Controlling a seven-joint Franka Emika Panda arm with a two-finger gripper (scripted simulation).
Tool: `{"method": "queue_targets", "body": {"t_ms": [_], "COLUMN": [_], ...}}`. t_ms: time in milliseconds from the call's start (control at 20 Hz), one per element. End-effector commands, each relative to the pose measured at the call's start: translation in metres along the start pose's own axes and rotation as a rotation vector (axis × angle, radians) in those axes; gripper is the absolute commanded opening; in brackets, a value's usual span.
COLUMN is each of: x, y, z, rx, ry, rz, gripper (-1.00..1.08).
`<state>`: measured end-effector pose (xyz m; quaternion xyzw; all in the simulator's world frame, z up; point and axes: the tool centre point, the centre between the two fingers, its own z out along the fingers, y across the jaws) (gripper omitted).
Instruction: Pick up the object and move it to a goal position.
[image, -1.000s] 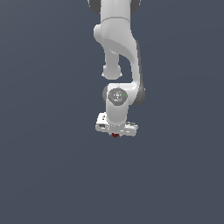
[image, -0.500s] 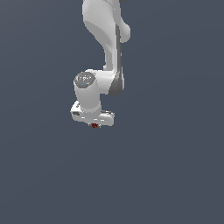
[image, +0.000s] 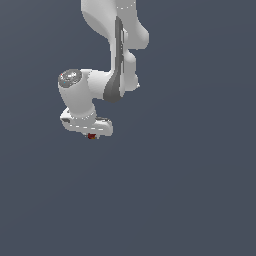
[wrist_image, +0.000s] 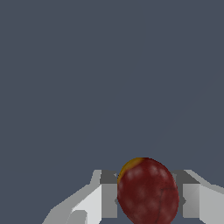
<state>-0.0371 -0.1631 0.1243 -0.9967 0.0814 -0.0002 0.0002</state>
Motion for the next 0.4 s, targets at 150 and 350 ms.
{"method": "queue_targets", "body": {"t_ms": [150, 350], "x": [-0.0003, 0.0009], "y": [0.011, 0.008], "z": [-0.0048, -0.0035], "rx": [0.0, 0.0], "ry": [0.0, 0.0], "rz": [-0.002, -0.002], "gripper": [-1.0, -1.0]}}
